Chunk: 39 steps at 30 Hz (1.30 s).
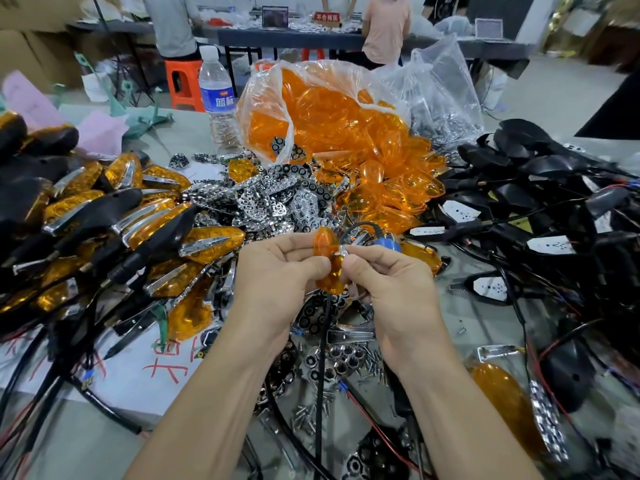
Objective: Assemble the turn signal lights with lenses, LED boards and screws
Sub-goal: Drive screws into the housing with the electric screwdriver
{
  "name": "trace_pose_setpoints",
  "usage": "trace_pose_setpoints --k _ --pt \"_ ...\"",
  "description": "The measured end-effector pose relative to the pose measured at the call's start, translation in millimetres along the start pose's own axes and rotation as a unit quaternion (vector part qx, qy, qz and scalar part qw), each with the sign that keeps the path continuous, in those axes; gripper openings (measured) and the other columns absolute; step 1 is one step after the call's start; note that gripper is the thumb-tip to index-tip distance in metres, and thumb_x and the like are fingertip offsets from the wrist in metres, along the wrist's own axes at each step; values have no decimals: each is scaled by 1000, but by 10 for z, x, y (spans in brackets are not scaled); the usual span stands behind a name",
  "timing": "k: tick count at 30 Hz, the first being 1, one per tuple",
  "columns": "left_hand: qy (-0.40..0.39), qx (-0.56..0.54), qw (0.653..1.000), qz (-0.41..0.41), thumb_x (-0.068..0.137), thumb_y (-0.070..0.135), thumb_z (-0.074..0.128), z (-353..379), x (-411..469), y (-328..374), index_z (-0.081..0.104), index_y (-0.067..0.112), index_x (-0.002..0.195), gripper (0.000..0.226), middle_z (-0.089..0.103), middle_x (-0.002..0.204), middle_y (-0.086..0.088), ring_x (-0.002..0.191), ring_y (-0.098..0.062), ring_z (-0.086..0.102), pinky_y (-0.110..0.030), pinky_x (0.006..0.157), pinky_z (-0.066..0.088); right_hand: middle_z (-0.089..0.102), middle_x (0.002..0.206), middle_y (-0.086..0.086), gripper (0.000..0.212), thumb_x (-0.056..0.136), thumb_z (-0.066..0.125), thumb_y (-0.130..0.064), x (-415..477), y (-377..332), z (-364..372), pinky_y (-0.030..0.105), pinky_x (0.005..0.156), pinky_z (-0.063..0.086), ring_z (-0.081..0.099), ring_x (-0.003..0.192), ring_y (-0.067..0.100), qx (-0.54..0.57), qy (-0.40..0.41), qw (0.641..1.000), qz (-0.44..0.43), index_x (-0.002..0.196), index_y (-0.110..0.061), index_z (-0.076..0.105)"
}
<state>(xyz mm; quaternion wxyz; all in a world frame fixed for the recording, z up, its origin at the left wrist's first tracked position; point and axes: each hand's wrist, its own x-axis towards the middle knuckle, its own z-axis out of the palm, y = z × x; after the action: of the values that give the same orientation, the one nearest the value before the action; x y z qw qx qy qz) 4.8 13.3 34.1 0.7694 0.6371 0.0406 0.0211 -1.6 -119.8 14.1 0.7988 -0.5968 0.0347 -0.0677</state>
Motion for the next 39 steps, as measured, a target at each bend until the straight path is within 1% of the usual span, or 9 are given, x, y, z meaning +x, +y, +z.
trace_pose_setpoints --k 4,8,15,19,22,24,29,35,39 --pt "26 12 1000 11 82 -21 69 22 -13 -18 75 6 90 30 79 78 -9 66 -20 77 -23 56 59 73 68 2 25 87 73 9 -11 28 45 20 61 52 63 63 12 -18 10 1000 -16 78 -14 78" --pt "45 31 998 30 80 -22 69 62 -34 -36 76 11 85 34 79 75 -6 63 -18 76 -21 55 57 70 62 0 31 87 72 10 2 42 51 18 56 49 58 58 10 -6 19 1000 -14 71 -16 79" --pt "72 76 993 47 77 -17 76 120 -34 -55 77 16 84 34 79 74 -2 67 -17 77 -27 60 61 77 74 6 30 84 76 11 8 69 36 19 65 54 69 69 13 -31 24 998 -42 73 -17 79" --pt "61 61 995 42 76 -19 75 87 -54 -27 77 16 81 35 79 74 -3 65 -17 76 -25 56 58 73 67 4 32 86 72 12 23 21 -1 16 56 50 64 58 8 13 -18 1000 20 70 -14 79" --pt "56 70 995 54 78 -17 75 78 -47 -9 78 18 82 35 79 75 -4 68 -20 77 -30 61 61 72 64 1 22 84 74 11 16 -11 0 12 52 46 60 51 2 28 -21 999 25 77 -10 77" --pt "67 51 995 57 79 -17 73 84 -31 0 77 19 81 37 79 75 -2 67 -15 76 -25 61 59 72 64 0 16 82 79 6 10 -17 27 11 51 46 61 51 2 16 -6 1000 20 79 -9 76" --pt "56 -19 996 61 82 -9 77 108 -55 17 77 20 68 32 77 72 -2 65 -10 72 -18 59 55 74 74 4 20 75 88 0 13 -47 8 16 57 49 65 64 10 -12 37 999 -8 85 -10 75" --pt "-2 -64 995 72 89 -8 70 135 -76 18 76 24 64 41 74 67 0 61 -10 70 -18 57 54 70 83 1 33 79 79 7 -33 -66 3 30 73 57 66 82 19 52 -25 996 62 93 -16 61" --pt "34 -111 992 57 90 -2 71 96 -33 19 73 20 69 31 76 78 -5 72 -17 73 -27 68 62 70 98 11 20 77 77 -12 -18 -168 -62 36 74 61 69 90 24 124 -75 985 99 93 -13 65"
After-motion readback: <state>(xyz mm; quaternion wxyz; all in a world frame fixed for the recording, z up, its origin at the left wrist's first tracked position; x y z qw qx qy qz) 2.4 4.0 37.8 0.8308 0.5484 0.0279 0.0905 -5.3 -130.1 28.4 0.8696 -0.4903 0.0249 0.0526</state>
